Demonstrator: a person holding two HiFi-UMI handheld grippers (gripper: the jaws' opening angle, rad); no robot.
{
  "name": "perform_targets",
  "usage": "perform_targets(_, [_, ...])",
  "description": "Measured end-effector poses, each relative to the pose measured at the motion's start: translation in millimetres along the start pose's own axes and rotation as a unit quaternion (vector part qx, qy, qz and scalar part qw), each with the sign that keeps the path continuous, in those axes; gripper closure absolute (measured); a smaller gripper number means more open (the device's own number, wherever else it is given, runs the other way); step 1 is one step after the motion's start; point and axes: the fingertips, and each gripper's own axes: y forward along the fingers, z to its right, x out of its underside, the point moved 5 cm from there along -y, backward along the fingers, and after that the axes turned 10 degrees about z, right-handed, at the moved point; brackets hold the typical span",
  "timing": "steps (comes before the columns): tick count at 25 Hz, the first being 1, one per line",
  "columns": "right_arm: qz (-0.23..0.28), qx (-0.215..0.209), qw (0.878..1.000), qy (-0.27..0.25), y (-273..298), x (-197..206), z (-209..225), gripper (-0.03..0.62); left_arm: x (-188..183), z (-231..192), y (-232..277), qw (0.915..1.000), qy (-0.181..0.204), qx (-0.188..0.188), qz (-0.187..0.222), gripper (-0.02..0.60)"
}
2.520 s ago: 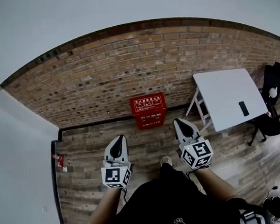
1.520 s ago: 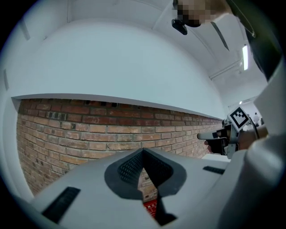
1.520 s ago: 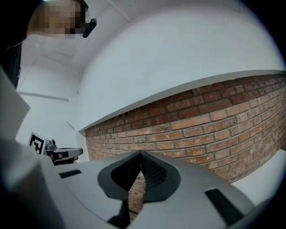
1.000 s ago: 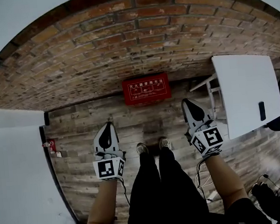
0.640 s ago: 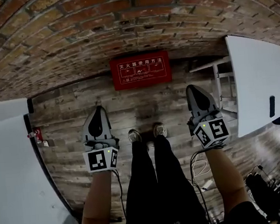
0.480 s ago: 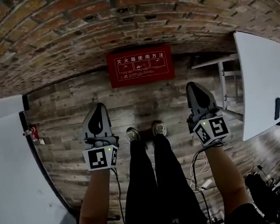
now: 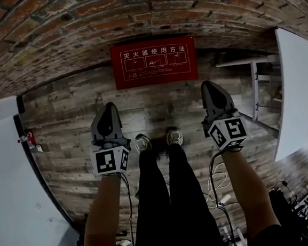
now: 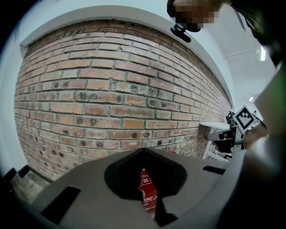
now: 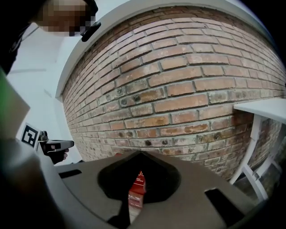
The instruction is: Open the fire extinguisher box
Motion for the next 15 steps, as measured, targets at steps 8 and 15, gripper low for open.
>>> perform_targets(8, [-0.027, -0.016, 0.999, 0.031, 18, 52, 15, 0.514, 64, -11, 19, 0.9971, -0.040, 0.020, -0.061, 0.450])
perform_targets(15, [-0.091, -0.010, 0.994, 0.067, 43, 117, 48, 0.374, 125, -28, 42, 0.9913, -0.042, 0.024, -0.122, 0.356])
